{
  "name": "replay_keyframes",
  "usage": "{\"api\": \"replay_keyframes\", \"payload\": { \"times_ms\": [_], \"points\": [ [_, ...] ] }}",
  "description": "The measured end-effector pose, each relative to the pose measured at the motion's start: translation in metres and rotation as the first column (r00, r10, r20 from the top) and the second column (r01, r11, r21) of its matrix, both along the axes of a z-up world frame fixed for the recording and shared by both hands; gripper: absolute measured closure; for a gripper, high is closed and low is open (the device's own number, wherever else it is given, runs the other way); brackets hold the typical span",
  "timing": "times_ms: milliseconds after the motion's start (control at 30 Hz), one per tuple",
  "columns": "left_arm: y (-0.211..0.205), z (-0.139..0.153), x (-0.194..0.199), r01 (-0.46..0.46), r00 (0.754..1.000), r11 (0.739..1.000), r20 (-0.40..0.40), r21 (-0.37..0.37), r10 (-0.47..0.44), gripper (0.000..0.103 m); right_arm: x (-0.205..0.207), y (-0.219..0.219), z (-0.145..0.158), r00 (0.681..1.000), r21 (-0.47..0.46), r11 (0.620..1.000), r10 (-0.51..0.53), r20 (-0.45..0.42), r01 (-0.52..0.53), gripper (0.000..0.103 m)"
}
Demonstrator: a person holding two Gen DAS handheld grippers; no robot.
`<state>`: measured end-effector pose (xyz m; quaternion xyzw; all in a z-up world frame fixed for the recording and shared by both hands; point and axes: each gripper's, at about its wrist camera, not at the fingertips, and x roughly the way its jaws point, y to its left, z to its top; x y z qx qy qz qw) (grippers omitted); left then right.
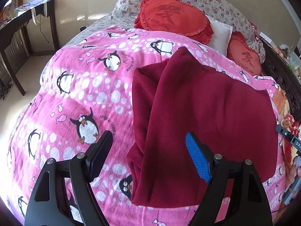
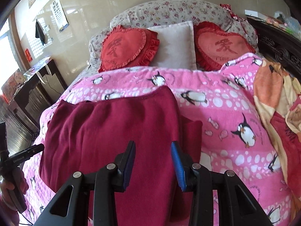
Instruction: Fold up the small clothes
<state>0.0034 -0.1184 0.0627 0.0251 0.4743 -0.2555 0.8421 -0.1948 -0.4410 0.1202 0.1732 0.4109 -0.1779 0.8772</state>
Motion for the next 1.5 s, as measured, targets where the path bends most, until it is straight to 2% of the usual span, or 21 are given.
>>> {"api": "replay_keyframes", "payload": {
  "times_ms": [67, 133, 267, 400, 467, 667, 733, 833, 1000, 1067, 1167, 1333, 1367, 1500],
  "points": [
    [0.002, -0.009, -0.002, -0.004, 1.000, 1.000, -0.018, 0.008, 0.004, 0.023, 0.006, -0.006, -0.021, 0.996, 0.014, 1.000, -0.015, -0.084, 0.016, 0.065],
    [0.005, -0.019, -0.004, -0.005, 0.999, 1.000, -0.052, 0.009, 0.006, 0.023, 0.007, -0.004, -0.021, 0.995, -0.005, 1.000, -0.026, -0.093, 0.025, 0.065],
    [0.013, -0.028, -0.007, -0.024, 0.997, 1.000, -0.079, -0.019, 0.022, 0.023, 0.013, 0.012, 0.004, 0.999, 0.019, 1.000, -0.024, -0.023, 0.024, 0.065],
    [0.018, -0.032, -0.009, -0.042, 0.995, 0.998, -0.093, -0.055, 0.037, 0.023, 0.041, 0.049, 0.021, 0.996, 0.040, 0.996, 0.082, 0.031, -0.083, 0.064],
    [0.022, -0.035, -0.010, -0.052, 0.994, 0.996, -0.103, -0.075, 0.044, 0.023, 0.069, 0.075, 0.024, 0.987, 0.068, 0.985, 0.156, 0.042, -0.159, 0.059],
    [0.025, -0.039, -0.014, -0.057, 0.994, 0.992, -0.098, -0.111, 0.046, 0.023, 0.152, 0.153, 0.017, 0.940, 0.128, 0.932, 0.339, 0.028, -0.340, 0.057],
    [0.027, -0.040, -0.015, -0.053, 0.995, 0.992, -0.096, -0.119, 0.042, 0.023, 0.181, 0.176, 0.012, 0.933, 0.116, 0.926, 0.359, 0.016, -0.358, 0.057],
    [0.032, -0.043, -0.018, -0.051, 0.995, 0.989, -0.097, -0.139, 0.038, 0.023, 0.213, 0.192, 0.003, 0.929, 0.146, 0.919, 0.369, 0.006, -0.366, 0.057],
    [0.038, -0.044, -0.019, -0.057, 0.994, 0.984, -0.099, -0.170, 0.040, 0.023, 0.248, 0.201, -0.027, 0.935, 0.093, 0.944, 0.328, -0.135, -0.317, 0.058],
    [0.041, -0.044, -0.019, -0.056, 0.994, 0.982, -0.100, -0.180, 0.038, 0.023, 0.252, 0.197, -0.034, 0.935, 0.072, 0.948, 0.317, -0.159, -0.309, 0.077],
    [0.051, -0.040, -0.019, -0.077, 0.993, 0.975, -0.107, -0.208, 0.056, 0.023, 0.253, 0.191, -0.029, 0.934, 0.077, 0.943, 0.331, -0.132, -0.323, 0.093],
    [0.070, -0.035, -0.016, -0.131, 0.988, 0.959, -0.116, -0.250, 0.105, 0.023, 0.258, 0.207, -0.009, 0.919, 0.072, 0.921, 0.387, -0.074, -0.382, 0.094],
    [0.071, -0.035, -0.015, -0.133, 0.987, 0.959, -0.122, -0.251, 0.105, 0.023, 0.260, 0.212, -0.010, 0.914, 0.079, 0.915, 0.401, -0.065, -0.395, 0.100],
    [0.067, -0.037, -0.016, -0.117, 0.989, 0.969, -0.118, -0.218, 0.093, 0.023, 0.270, 0.214, -0.035, 0.921, 0.051, 0.929, 0.370, -0.124, -0.366, 0.100]
  ]
}}
